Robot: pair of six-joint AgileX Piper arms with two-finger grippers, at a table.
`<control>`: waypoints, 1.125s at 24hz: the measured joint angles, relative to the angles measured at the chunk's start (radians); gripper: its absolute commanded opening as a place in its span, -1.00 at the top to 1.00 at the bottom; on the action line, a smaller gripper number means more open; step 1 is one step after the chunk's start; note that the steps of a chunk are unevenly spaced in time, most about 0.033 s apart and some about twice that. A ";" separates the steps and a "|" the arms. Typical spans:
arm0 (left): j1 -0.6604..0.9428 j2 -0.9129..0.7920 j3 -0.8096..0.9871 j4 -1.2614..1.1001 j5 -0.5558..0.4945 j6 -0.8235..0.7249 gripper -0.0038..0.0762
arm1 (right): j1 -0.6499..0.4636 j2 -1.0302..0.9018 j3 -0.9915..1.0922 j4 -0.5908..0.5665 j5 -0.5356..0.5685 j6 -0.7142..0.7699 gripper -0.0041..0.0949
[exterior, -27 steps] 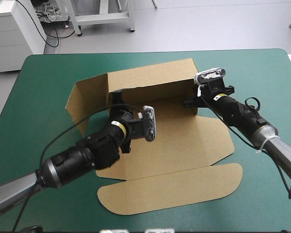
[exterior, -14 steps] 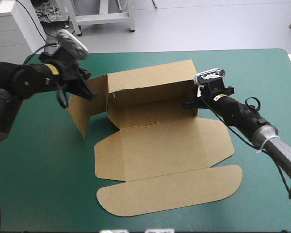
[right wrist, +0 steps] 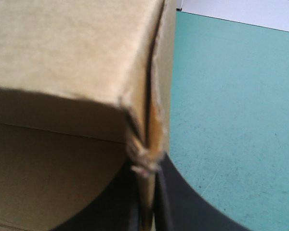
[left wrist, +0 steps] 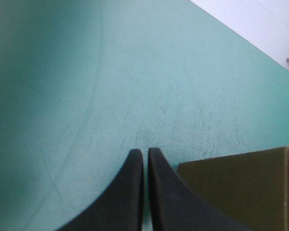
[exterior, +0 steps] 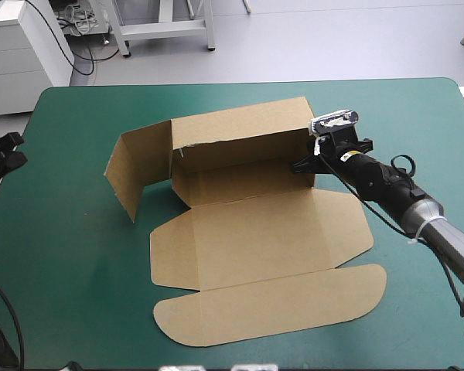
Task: Fold the box
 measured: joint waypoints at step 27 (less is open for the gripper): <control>0.042 0.000 0.310 -0.109 -0.168 -0.030 0.89 | -0.078 0.105 -0.665 -0.246 0.918 0.488 0.95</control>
